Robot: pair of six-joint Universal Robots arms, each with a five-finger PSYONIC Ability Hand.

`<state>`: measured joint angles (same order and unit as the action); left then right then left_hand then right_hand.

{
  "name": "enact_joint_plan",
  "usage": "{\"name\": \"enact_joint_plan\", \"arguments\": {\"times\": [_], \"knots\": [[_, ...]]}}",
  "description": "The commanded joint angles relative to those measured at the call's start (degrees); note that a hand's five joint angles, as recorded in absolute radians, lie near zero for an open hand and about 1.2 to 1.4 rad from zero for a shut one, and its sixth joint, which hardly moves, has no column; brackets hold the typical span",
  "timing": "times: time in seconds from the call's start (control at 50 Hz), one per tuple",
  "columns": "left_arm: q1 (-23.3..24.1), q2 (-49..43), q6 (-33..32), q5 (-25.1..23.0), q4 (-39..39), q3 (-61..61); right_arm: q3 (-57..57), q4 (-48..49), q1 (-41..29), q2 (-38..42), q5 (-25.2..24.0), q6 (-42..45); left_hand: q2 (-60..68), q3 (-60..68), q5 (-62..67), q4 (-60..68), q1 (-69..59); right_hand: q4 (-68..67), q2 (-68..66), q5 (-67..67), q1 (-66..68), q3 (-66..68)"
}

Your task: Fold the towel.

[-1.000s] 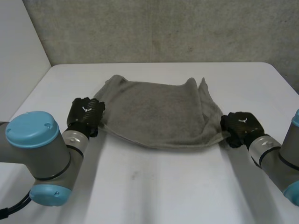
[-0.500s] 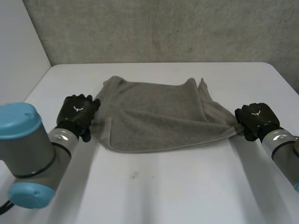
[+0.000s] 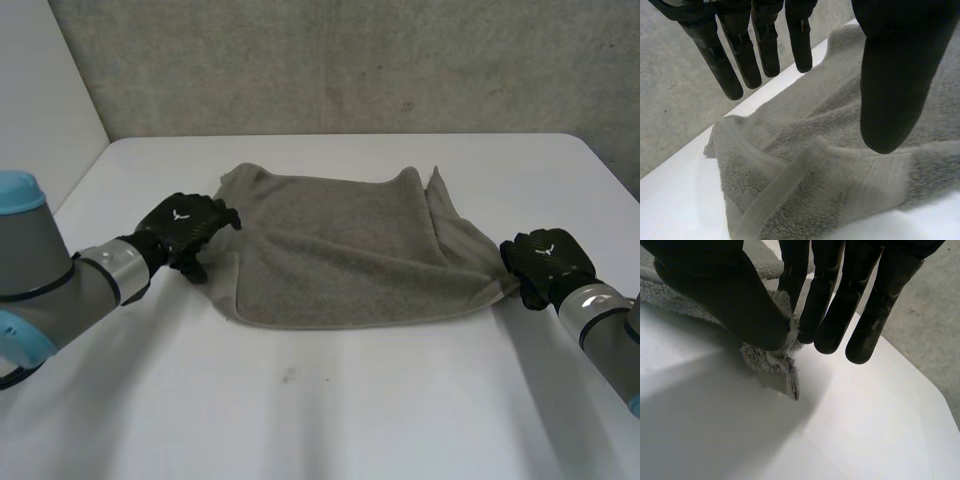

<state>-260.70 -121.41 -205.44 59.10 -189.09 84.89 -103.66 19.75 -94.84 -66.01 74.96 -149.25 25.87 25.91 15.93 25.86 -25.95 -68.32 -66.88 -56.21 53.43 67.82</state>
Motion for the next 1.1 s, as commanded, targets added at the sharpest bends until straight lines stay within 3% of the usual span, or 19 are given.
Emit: {"name": "enact_joint_plan", "arguments": {"times": [0.02, 0.2, 0.6, 0.8, 0.92, 1.1], "knots": [[0.63, -8.39, -7.94, 0.22, 9.33, -11.22, -0.22, -0.94, 0.01, 0.09, -0.08, 0.45, 7.39, 7.35, 7.33, 7.40, -7.31, -11.68, -13.12, -13.79, 26.57, 12.18], [0.98, -15.61, -17.54, 0.66, 18.84, -20.73, -0.31, -0.94, 0.01, 0.09, 0.01, 0.45, 7.22, 7.19, 7.16, 7.24, -7.14, -11.68, -13.12, -13.79, 26.57, 12.18], [1.86, -17.20, -18.69, 1.37, 19.46, -22.32, -0.40, -0.94, 0.01, 0.35, 0.01, 0.54, 9.24, 9.20, 9.18, 9.25, -9.16, -11.68, -13.12, -13.79, 26.57, 12.18], [2.57, -15.53, -18.60, 1.46, 19.72, -21.52, -0.40, -0.94, 0.01, 0.35, 0.18, 0.54, 30.77, 30.73, 30.71, 30.79, -30.69, -11.68, -13.12, -13.79, 26.57, 12.18], [3.18, -14.21, -18.69, 7.24, 20.86, -21.35, -0.49, -0.94, 0.01, 0.27, 0.18, 0.54, 51.58, 51.54, 51.52, 51.59, -51.50, -11.68, -13.12, -13.79, 26.57, 12.18], [2.57, -10.78, -18.42, 8.66, 20.69, -17.66, -0.57, -1.02, 0.01, -0.35, 0.27, 0.54, 54.13, 54.09, 54.07, 54.14, -54.05, -11.68, -13.12, -13.79, 26.57, 12.18]]}}
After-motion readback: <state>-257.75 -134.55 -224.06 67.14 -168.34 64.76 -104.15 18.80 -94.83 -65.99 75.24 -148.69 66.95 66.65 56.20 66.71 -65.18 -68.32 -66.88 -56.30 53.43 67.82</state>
